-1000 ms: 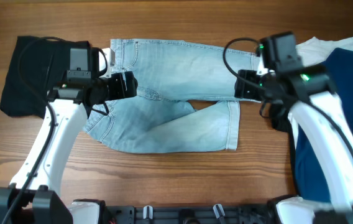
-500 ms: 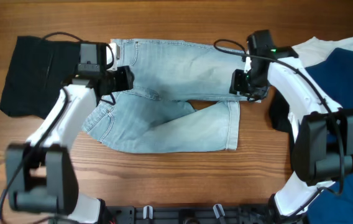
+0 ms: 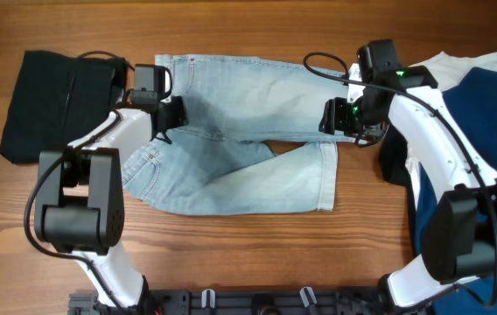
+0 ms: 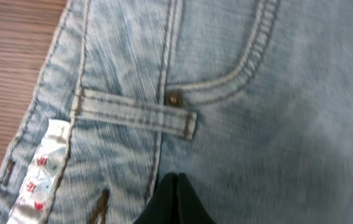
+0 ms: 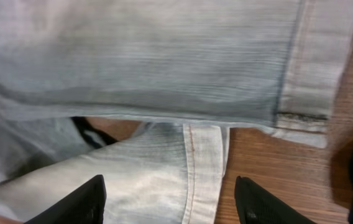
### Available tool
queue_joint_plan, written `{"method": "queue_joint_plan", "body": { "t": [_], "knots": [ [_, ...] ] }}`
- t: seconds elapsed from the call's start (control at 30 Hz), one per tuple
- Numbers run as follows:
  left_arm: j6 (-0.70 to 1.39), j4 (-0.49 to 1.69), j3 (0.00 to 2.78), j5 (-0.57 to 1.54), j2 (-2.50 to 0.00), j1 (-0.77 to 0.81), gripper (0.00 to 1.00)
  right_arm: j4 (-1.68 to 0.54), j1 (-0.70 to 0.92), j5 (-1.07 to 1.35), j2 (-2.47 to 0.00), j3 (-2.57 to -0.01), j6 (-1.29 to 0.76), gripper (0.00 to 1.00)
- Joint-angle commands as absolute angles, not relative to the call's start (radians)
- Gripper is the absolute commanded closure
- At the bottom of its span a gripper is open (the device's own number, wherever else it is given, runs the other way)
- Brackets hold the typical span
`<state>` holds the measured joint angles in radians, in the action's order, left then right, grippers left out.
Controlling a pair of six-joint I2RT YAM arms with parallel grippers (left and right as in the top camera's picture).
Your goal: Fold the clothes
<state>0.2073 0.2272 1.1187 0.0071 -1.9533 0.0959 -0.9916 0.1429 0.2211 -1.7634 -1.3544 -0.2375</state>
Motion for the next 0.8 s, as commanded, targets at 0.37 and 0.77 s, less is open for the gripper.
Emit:
{"method": "queue_joint_plan", "body": {
  "t": [0.37, 0.77],
  "knots": [
    [0.423, 0.262, 1.113, 0.087, -2.001, -0.168, 0.96, -0.480, 0.148, 0.398, -1.782, -1.020, -0.250, 0.34],
    [0.344, 0.367, 1.113, 0.085, -1.787, -0.104, 0.91, -0.147, 0.266, 0.472, -1.899, -0.921, -0.216, 0.43]
  ]
}}
